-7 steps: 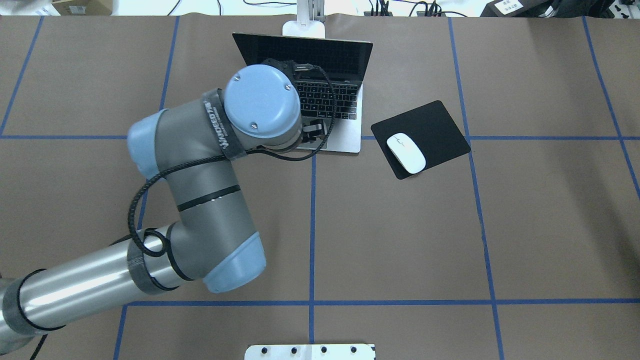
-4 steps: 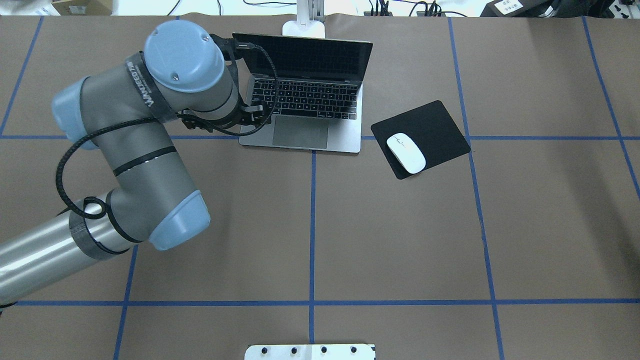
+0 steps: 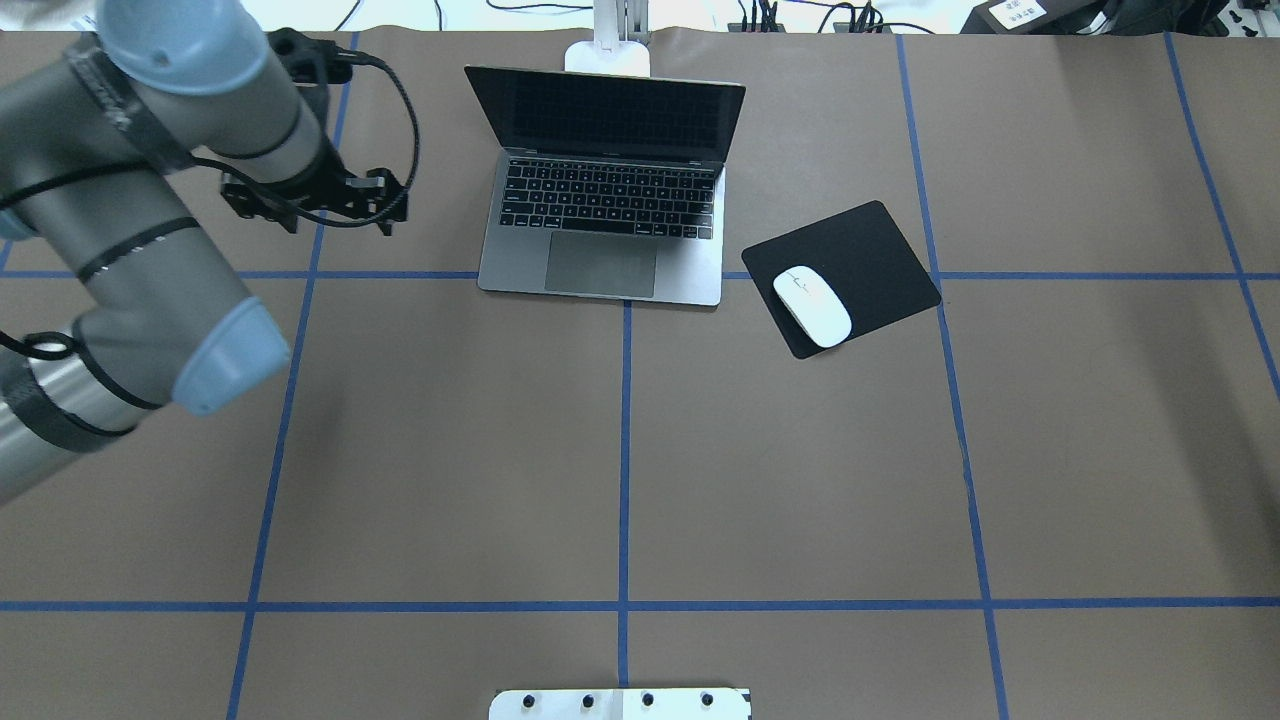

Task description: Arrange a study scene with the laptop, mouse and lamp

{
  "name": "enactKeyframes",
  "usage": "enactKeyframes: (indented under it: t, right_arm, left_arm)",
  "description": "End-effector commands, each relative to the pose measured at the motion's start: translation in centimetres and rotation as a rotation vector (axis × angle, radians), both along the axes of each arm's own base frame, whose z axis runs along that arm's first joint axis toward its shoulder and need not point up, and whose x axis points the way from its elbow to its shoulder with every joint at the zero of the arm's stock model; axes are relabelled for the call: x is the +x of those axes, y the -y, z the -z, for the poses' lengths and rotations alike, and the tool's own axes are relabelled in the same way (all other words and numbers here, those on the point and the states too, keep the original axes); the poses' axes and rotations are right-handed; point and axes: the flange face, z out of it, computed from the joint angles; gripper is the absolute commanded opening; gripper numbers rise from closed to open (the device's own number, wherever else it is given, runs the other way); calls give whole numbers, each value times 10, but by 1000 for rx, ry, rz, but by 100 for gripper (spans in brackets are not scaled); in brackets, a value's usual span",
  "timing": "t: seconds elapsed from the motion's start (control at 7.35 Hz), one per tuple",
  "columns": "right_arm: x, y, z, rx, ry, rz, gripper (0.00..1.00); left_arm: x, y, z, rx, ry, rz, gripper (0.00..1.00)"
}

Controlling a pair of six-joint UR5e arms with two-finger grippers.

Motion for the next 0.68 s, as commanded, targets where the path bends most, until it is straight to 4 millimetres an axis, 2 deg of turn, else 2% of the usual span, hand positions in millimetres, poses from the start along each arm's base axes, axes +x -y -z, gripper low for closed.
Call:
enactKeyframes:
  t: [0.0, 0.54]
  right_arm:
    - [0, -1, -5, 1, 3, 10, 100]
    - [0, -4, -12, -15, 7, 9, 100]
  left_arm:
    - [-74, 20, -54, -24, -5, -56, 99]
    - [-204, 27, -157, 3, 42, -145, 99]
